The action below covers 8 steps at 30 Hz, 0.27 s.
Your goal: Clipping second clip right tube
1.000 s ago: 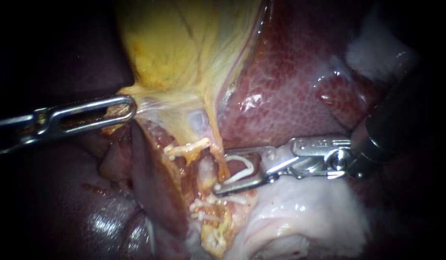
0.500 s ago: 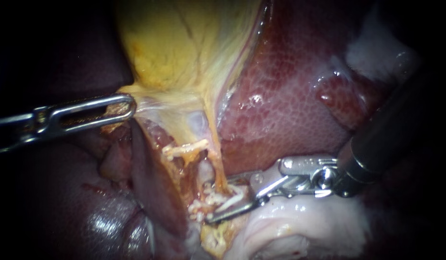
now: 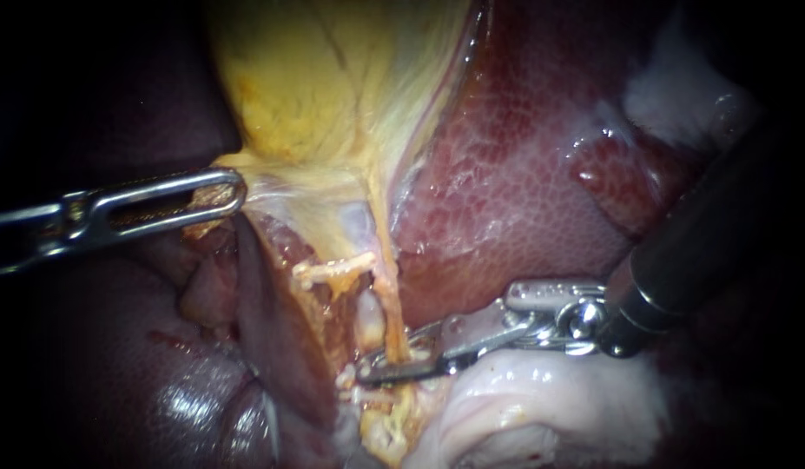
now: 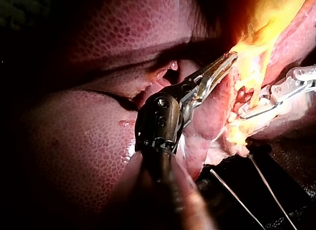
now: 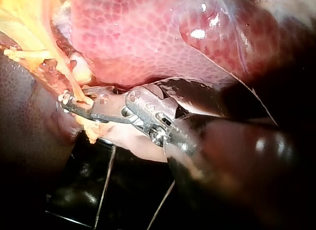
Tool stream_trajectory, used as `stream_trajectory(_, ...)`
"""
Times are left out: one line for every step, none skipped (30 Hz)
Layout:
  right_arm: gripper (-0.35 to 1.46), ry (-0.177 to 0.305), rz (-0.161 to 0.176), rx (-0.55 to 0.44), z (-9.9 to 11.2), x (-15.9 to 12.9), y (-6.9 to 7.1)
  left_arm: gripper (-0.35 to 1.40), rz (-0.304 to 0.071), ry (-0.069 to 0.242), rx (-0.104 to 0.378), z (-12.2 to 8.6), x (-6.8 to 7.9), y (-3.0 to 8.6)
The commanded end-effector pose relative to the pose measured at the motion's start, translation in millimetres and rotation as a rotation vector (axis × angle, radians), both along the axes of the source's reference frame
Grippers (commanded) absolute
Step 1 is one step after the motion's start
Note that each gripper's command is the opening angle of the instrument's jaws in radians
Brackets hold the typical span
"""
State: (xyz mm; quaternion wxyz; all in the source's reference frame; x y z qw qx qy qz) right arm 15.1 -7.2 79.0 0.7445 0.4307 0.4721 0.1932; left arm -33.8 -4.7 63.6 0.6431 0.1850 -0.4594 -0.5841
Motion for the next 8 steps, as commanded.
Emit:
stream_trajectory(-0.35, -0.002, -0.002, 0.0, 0.0, 0.1, -0.1, -0.35, -0.001, 0.0, 0.0, 0.0, 0.0, 0.0)
stream_trajectory(-0.35, -0.005, -0.003, -0.001, 0.0, 0.1, -0.1, -0.35, -0.001, 0.0, 0.0, 0.0, 0.0, 0.0)
stream_trajectory(-0.35, -0.007, -0.005, -0.002, 0.0, 0.1, -0.1, -0.35, -0.001, 0.0, 0.0, 0.0, 0.0, 0.0)
stream_trajectory(-0.35, -0.007, -0.005, -0.002, 0.0, 0.1, -0.1, -0.35, -0.001, 0.0, 0.0, 0.0, 0.0, 0.0)
stream_trajectory(-0.35, -0.007, -0.005, -0.002, 0.0, 0.1, -0.1, -0.35, -0.001, 0.0, 0.0, 0.0, 0.0, 0.0)
stream_trajectory(-0.35, -0.007, -0.005, -0.002, -0.1, 0.0, -0.1, -0.35, -0.001, 0.0, 0.0, 0.0, 0.0, 0.0)
stream_trajectory(-0.1, -0.012, 0.008, -0.007, -0.1, 0.0, -0.1, -0.35, -0.001, 0.0, 0.0, 0.0, 0.0, 0.0)
stream_trajectory(0.11, -0.019, 0.023, -0.012, -0.2, -0.2, 0.0, -0.35, -0.001, 0.0, 0.0, 0.0, 0.0, 0.0)
